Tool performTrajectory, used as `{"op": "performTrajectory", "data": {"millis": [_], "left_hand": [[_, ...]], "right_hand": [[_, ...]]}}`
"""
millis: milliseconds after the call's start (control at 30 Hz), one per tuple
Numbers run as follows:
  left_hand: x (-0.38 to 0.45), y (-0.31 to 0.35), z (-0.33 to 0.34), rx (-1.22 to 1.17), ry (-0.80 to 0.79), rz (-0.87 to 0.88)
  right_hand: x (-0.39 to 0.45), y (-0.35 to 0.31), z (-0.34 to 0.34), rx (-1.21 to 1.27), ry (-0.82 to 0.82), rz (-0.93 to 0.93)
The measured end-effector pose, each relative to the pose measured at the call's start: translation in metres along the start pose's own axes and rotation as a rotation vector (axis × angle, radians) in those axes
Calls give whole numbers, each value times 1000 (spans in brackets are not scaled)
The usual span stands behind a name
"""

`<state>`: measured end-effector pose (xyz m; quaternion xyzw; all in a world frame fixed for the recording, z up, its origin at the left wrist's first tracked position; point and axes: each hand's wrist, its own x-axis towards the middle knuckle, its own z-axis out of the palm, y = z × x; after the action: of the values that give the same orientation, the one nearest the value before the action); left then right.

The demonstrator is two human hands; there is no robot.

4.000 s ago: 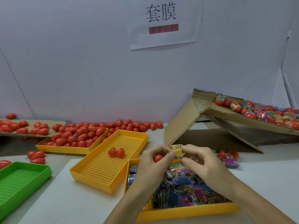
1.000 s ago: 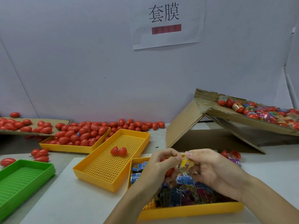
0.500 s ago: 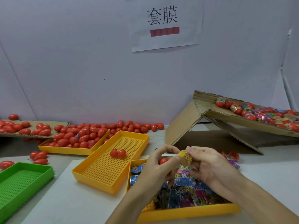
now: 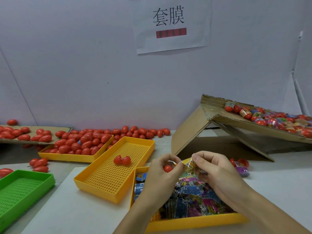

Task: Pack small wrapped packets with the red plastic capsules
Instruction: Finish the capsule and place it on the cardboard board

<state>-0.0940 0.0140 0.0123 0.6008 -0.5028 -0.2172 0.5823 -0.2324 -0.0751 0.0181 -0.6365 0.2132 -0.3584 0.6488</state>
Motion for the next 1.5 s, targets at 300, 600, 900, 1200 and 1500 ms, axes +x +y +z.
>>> {"op": "performTrajectory", "data": {"millis": [300,600,900,1200,1500], "left_hand": [[3,-3,0,18,77,58],[0,1,-4,-174,-181,-177],[3,-4,1,-117,-77,-75],[2,-2,0,-89,-14,-10],[2,1,-1,-133,3,-13]], "right_hand": [[0,0,0,38,-76,80],[-1,-4,-5,-107,140,-41],[-2,-3,-9,-488,293,-255],[-2,-1,-6,-488,249,-280],[-2,1,-6,-436,179,-289]]}}
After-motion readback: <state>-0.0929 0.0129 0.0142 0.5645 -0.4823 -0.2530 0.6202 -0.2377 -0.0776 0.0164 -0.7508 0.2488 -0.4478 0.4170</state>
